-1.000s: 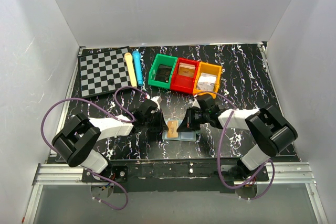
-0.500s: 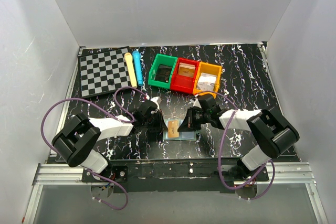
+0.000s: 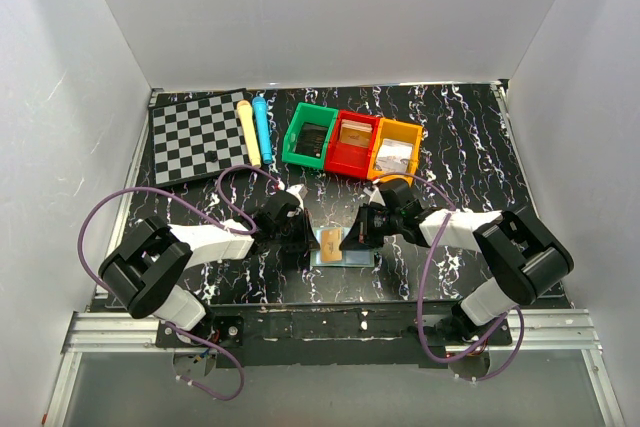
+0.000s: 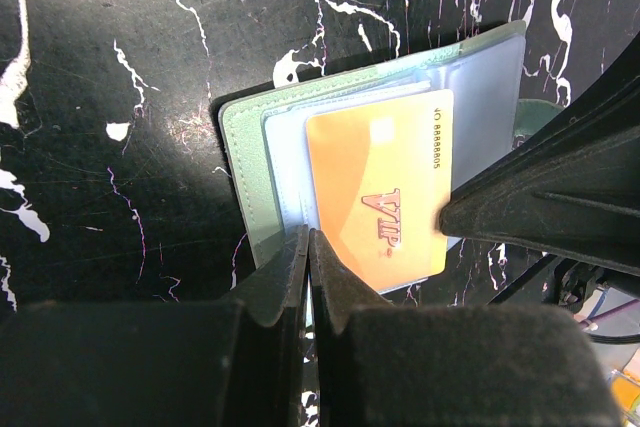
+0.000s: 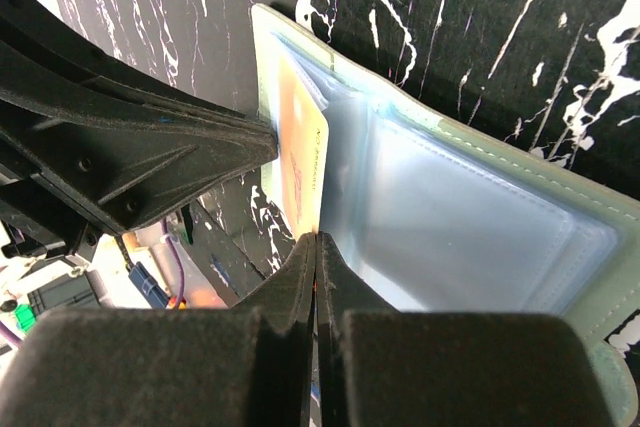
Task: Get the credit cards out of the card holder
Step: Remove the credit card from the card holder.
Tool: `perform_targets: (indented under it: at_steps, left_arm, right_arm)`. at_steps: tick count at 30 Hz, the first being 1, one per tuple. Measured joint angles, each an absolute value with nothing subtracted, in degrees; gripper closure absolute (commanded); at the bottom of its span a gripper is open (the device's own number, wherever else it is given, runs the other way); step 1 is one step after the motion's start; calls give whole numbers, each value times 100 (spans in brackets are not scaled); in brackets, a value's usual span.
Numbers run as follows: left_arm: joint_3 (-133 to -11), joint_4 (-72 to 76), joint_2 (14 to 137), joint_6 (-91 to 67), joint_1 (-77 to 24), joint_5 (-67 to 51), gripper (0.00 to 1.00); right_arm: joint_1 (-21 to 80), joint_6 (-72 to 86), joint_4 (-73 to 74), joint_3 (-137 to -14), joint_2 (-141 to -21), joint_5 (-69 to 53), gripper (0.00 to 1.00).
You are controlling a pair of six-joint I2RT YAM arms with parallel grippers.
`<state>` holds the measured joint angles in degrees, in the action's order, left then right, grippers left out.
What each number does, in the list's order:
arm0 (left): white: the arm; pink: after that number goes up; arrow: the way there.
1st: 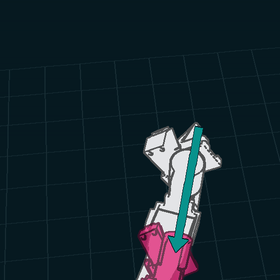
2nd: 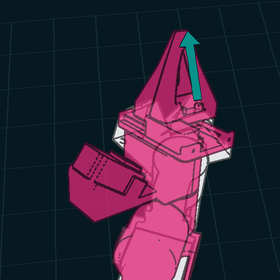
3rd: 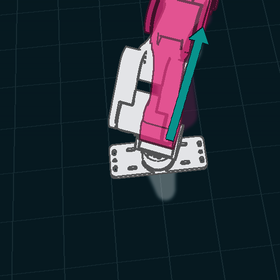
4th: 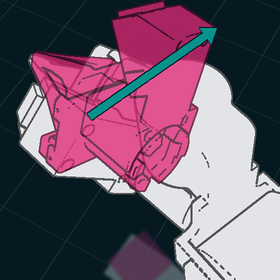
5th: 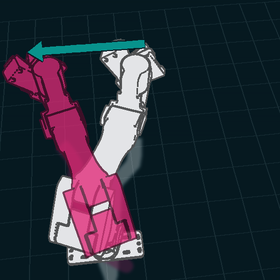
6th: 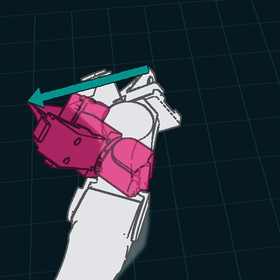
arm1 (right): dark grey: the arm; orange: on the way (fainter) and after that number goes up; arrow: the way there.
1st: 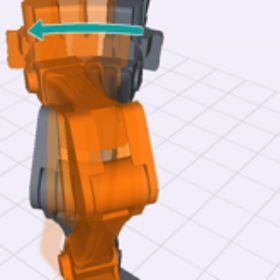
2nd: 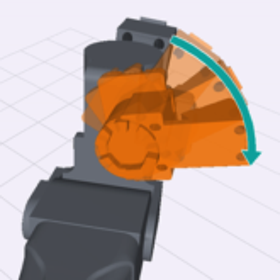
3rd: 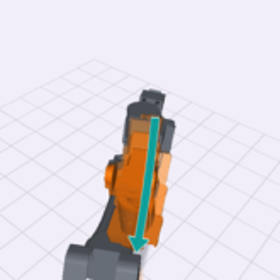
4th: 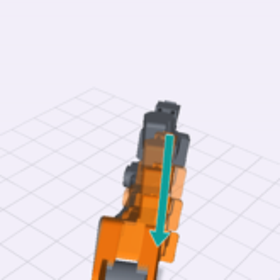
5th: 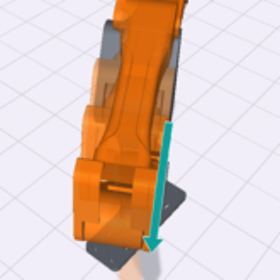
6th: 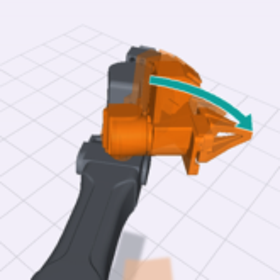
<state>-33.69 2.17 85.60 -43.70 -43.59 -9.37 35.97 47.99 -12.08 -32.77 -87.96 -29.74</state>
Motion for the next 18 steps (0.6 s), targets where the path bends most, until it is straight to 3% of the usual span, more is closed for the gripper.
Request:
perform_targets:
  at_steps: [3, 6, 9, 18]
  left_arm:
    - [-3369, 222, 8562, -4368, -4359, -943, 100]
    - [-3369, 263, 8584, -4364, -4359, -989, 100]
    - [-3369, 353, 8635, -4366, -4359, -1063, 100]
    - [-3369, 561, 8757, -4368, -4351, -1243, 100]
  right_arm:
    - [3597, 4799, -1210, -3277, -8794, -2978, 98]
    - [3597, 4799, -1223, -3277, -8794, -3017, 82]
    - [3594, 4790, -1258, -3275, -8794, -3044, 74]
    - [3557, 4788, -1374, -3262, -8794, -3087, 72]
